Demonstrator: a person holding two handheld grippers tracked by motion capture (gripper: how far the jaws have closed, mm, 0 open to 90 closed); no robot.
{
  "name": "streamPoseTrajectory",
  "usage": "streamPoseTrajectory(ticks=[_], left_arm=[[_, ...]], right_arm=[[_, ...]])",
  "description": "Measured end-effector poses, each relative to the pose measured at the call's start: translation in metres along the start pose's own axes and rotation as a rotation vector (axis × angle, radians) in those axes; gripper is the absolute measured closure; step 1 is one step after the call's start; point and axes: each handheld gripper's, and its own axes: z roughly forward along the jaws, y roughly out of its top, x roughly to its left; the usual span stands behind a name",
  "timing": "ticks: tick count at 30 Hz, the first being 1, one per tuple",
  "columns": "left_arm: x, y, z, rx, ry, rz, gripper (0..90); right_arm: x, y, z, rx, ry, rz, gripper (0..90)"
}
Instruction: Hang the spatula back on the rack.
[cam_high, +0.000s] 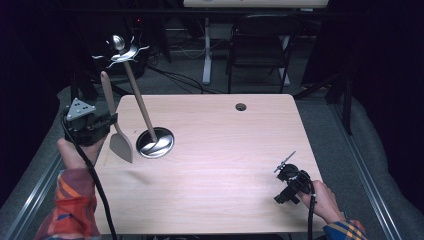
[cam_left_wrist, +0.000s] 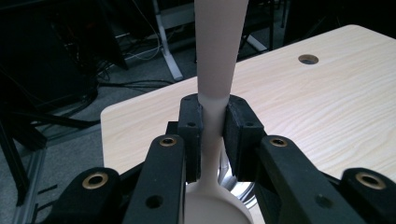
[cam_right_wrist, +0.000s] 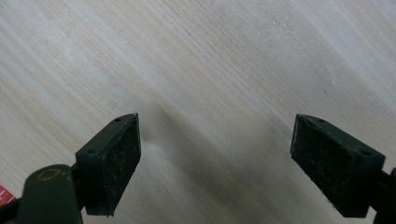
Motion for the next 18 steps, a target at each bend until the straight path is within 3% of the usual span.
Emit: streamPoseTrajectory(ticks=[11,13,15,16,18], left_arm=[[-0.002,0.011,0.0,-0.001,0.013,0.007,77.7],[-0.003,0.012,0.001,0.002,0.016,0.008,77.7],[-0.004,0.014,0.001,0.009,0.023,0.01,77.7],[-0.005,0.014,0.002,0.008,0.027,0.009,77.7],[-0.005,0.015,0.003,0.014,0.027,0.01,77.7]], right_arm=[[0.0,0.0,0.001,-0.008,0.005,0.007,15.9],[0.002,-0.002,0.003,-0.045,0.01,0.037,15.9],[0.0,0.0,0.0,0.005,-0.007,-0.007,15.9],[0.001,-0.001,0.002,-0.023,-0.004,0.012,15.9],[0.001,-0.001,0.001,-0.022,-0.005,0.01,15.8]])
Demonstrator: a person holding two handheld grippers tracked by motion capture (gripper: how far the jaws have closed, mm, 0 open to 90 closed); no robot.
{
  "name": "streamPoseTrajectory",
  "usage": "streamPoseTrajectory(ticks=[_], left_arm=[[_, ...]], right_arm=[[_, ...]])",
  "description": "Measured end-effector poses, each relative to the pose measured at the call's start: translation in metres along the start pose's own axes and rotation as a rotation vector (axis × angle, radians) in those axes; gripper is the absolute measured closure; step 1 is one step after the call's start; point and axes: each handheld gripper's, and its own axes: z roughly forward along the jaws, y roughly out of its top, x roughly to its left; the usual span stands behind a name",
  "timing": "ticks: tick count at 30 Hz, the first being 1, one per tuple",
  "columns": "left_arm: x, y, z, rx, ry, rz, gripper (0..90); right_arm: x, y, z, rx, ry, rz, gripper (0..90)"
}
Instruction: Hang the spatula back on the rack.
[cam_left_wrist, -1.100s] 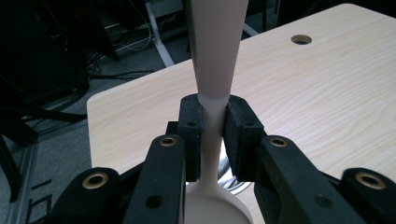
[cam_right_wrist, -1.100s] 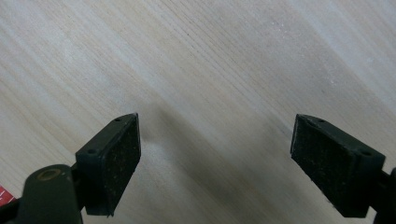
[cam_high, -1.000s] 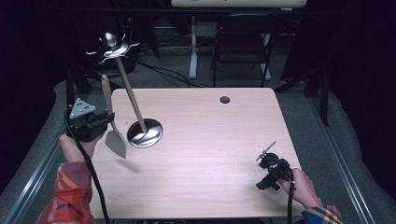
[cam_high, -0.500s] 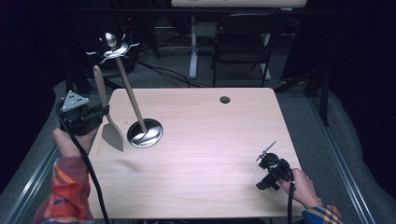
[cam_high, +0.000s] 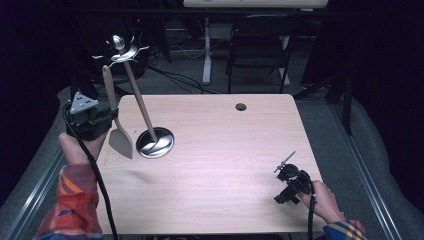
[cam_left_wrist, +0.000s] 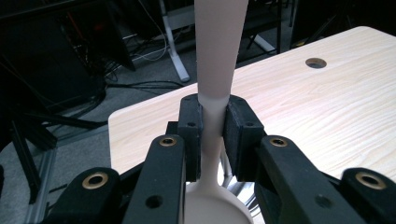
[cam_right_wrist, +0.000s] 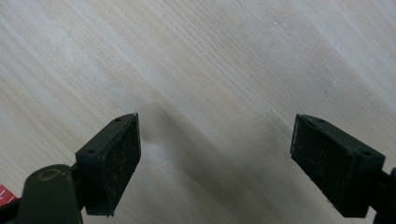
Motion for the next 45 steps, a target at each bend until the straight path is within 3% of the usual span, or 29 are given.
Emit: streamPoseTrajectory(ticks=[8,21,45], left_arm=[[-0.002,0.003,-0.001,-0.01,0.01,-0.007,77.7],[-0.003,0.005,0.004,0.036,0.053,-0.022,77.7],[-0.005,0.01,0.012,0.046,0.033,-0.035,77.5]], right_arm=[[0.0,0.0,0.0,-0.003,0.001,0.002,15.9],[0.001,0.0,0.0,0.003,-0.003,-0.001,15.9],[0.001,0.0,-0.001,-0.023,0.004,0.003,15.9]])
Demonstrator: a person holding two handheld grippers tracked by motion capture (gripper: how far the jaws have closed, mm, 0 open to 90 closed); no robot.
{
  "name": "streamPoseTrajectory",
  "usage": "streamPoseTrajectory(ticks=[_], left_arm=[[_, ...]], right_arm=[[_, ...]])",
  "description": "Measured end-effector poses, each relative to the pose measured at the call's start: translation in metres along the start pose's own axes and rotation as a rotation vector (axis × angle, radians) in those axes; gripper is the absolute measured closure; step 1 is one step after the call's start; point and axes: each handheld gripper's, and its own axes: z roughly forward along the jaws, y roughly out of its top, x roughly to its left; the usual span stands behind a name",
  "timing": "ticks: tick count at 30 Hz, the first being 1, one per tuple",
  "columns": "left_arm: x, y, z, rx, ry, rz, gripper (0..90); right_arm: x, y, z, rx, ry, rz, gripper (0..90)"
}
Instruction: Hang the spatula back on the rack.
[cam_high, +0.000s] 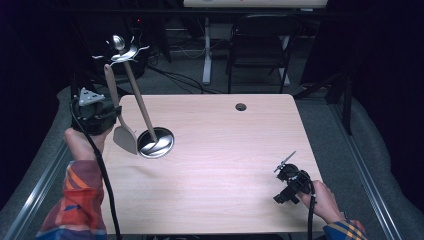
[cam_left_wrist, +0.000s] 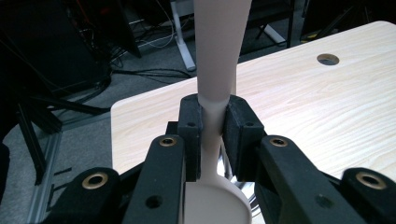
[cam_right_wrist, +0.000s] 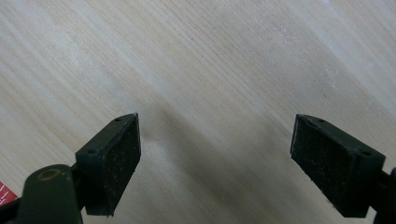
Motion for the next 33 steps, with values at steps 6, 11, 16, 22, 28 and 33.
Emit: streamPoseTrajectory(ticks=[6,11,16,22,28,33], left_arm=[[0.0,0.0,0.003,0.004,0.003,-0.002,77.5],[-0.001,0.0,0.004,-0.003,-0.007,-0.005,77.2],[-0.003,-0.002,0.006,-0.032,-0.02,-0.004,75.8],[-0.005,0.001,0.004,-0.055,-0.023,0.007,68.0],[-0.008,0.003,-0.003,-0.106,-0.016,0.022,64.9],[-0.011,0.01,-0.008,-0.124,-0.011,0.042,71.7]], right_arm=[[0.0,0.0,0.0,0.002,0.001,0.0,15.9],[0.0,0.0,0.0,0.002,0.0,0.0,15.8],[0.0,0.0,0.0,-0.003,0.001,0.003,15.8],[0.0,0.0,0.0,0.002,0.0,0.0,15.8],[0.0,-0.001,0.0,-0.001,0.0,0.003,15.9],[0.0,0.0,-0.001,0.023,-0.011,-0.011,15.9]])
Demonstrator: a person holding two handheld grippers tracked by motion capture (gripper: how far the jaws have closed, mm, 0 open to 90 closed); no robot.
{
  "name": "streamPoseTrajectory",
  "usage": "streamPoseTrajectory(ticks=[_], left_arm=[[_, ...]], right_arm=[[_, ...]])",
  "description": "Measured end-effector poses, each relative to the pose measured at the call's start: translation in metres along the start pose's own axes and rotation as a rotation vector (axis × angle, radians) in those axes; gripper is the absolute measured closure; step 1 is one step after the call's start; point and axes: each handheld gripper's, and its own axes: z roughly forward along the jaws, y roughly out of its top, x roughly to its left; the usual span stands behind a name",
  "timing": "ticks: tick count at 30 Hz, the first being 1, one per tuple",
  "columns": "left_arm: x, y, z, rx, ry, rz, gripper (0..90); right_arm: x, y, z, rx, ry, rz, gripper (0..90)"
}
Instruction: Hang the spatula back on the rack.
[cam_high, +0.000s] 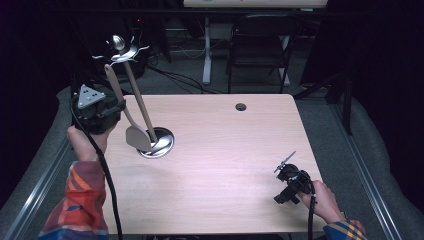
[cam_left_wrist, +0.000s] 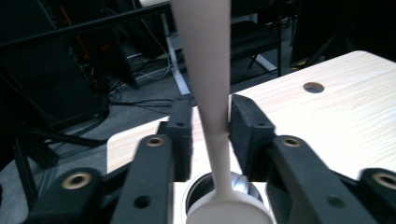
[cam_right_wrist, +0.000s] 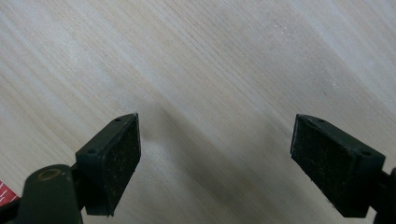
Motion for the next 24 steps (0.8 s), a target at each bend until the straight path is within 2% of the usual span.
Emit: streamPoseTrajectory(ticks=[1,3,8,14,20,24], left_arm=[[0.0006,0.0006,0.0003,0.004,-0.003,0.002,71.9],[0.0019,0.0002,0.0013,-0.002,-0.011,-0.014,72.5],[0.0042,0.0006,0.002,0.003,-0.009,-0.02,73.3],[0.0042,0.0034,0.0046,0.019,0.013,-0.017,73.5],[0.003,0.0024,0.004,0.01,0.009,-0.018,73.3],[0.0036,0.0,0.0002,0.009,0.014,-0.008,72.9]], right_arm=[[0.0002,-0.0006,0.0013,-0.015,0.012,0.009,15.9],[0.0002,-0.0007,0.0014,-0.014,0.013,0.01,15.8],[-0.0003,-0.0004,0.0016,-0.006,0.011,0.004,15.9],[0.0001,-0.0003,0.0016,-0.008,0.013,0.007,15.8],[-0.0004,0.0,0.001,0.001,0.005,-0.001,15.9],[0.0003,-0.0005,0.0013,-0.015,0.009,0.01,15.8]])
